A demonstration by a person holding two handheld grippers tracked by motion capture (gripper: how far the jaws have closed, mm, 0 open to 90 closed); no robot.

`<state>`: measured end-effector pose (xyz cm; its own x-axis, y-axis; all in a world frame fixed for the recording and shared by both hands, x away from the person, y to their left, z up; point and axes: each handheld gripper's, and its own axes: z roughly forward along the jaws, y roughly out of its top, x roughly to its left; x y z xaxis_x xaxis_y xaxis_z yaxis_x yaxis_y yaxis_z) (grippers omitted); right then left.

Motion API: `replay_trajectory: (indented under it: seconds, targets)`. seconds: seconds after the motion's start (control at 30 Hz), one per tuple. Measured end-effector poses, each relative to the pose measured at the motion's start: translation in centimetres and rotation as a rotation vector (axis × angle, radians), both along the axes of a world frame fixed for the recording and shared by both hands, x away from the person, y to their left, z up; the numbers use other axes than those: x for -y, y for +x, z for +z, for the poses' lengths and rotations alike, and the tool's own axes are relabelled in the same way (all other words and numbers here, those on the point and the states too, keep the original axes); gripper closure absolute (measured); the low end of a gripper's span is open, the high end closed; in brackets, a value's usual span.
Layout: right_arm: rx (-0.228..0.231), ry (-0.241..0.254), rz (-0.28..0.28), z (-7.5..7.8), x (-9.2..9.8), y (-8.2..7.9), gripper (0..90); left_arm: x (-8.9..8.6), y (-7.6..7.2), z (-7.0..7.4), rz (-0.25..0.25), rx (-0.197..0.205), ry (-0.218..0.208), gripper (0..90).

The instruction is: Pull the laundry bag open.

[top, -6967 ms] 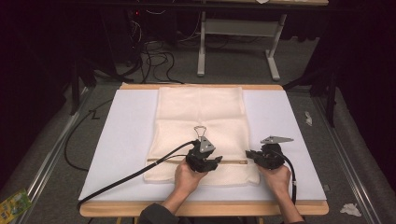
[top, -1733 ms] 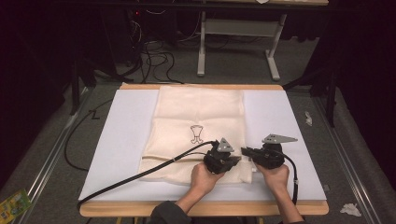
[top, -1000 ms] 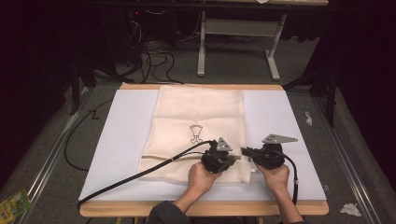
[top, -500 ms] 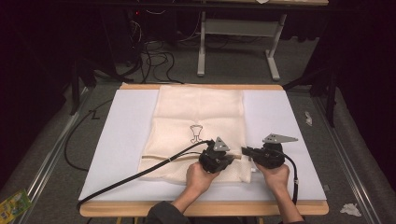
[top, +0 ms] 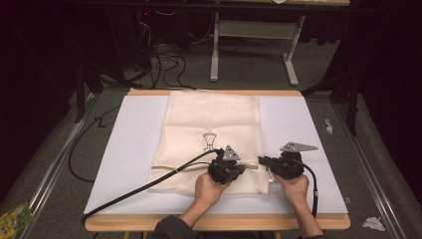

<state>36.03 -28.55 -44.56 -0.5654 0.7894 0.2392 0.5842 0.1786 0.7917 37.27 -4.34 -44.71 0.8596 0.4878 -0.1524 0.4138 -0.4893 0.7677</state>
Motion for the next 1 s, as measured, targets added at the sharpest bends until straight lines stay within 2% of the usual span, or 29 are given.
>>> replay_trajectory:
  seconds: [0.53, 0.8, 1.0]
  targets:
    - [-0.01, -0.005, -0.014, -0.1, 0.1, 0.2, 88.7, -0.9, 0.0, 0.0, 0.013, 0.004, 0.003, 87.1]
    - [-0.01, -0.009, -0.014, -0.2, 0.1, 0.3, 88.7, -1.3, 0.1, -0.1, 0.016, -0.001, -0.008, 87.1]
    - [-0.009, -0.013, -0.016, -0.2, 0.1, 0.3, 88.7, -1.5, 0.0, 0.0, 0.021, 0.012, -0.002, 87.1]
